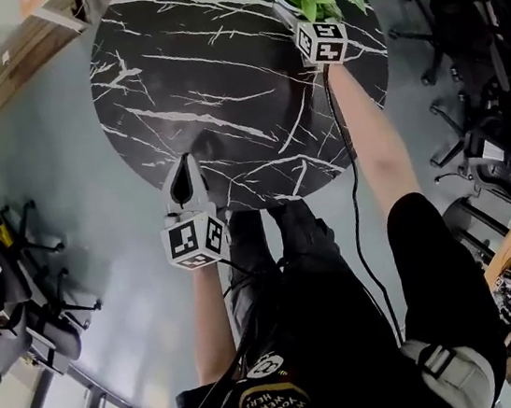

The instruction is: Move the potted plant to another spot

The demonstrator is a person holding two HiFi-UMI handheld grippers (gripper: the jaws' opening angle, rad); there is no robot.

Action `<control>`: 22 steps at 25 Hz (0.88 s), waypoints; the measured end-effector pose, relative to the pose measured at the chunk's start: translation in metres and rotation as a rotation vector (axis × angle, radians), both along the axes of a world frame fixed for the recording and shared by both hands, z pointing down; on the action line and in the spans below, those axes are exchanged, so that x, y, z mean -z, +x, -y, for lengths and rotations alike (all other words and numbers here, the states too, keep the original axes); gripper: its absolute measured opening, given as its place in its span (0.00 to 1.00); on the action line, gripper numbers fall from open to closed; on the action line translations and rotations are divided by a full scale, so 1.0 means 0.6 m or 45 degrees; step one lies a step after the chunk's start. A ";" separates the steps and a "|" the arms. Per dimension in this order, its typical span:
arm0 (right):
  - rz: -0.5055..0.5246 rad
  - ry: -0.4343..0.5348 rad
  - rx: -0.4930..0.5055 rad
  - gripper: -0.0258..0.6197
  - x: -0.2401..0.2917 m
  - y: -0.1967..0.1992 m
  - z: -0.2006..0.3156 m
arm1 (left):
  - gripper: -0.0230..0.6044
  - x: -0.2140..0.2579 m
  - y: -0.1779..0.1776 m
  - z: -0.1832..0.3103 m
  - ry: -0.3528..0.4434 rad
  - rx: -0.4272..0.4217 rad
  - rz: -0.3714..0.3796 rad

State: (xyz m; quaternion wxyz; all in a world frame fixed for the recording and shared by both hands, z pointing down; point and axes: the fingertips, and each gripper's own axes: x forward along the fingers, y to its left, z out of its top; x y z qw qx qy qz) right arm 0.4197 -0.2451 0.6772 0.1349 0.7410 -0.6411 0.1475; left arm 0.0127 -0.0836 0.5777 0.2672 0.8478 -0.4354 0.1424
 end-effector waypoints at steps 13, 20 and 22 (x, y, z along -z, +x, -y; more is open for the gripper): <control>-0.038 0.010 -0.194 0.80 0.004 0.139 -0.245 | 0.04 0.001 0.074 -0.043 0.000 -0.138 -0.004; -0.012 0.019 0.009 0.80 0.004 -0.026 -0.223 | 0.04 0.008 0.050 -0.050 0.019 -0.118 -0.007; 0.010 0.028 0.078 0.80 0.003 -0.089 -0.210 | 0.04 0.010 0.027 -0.050 0.017 -0.083 -0.007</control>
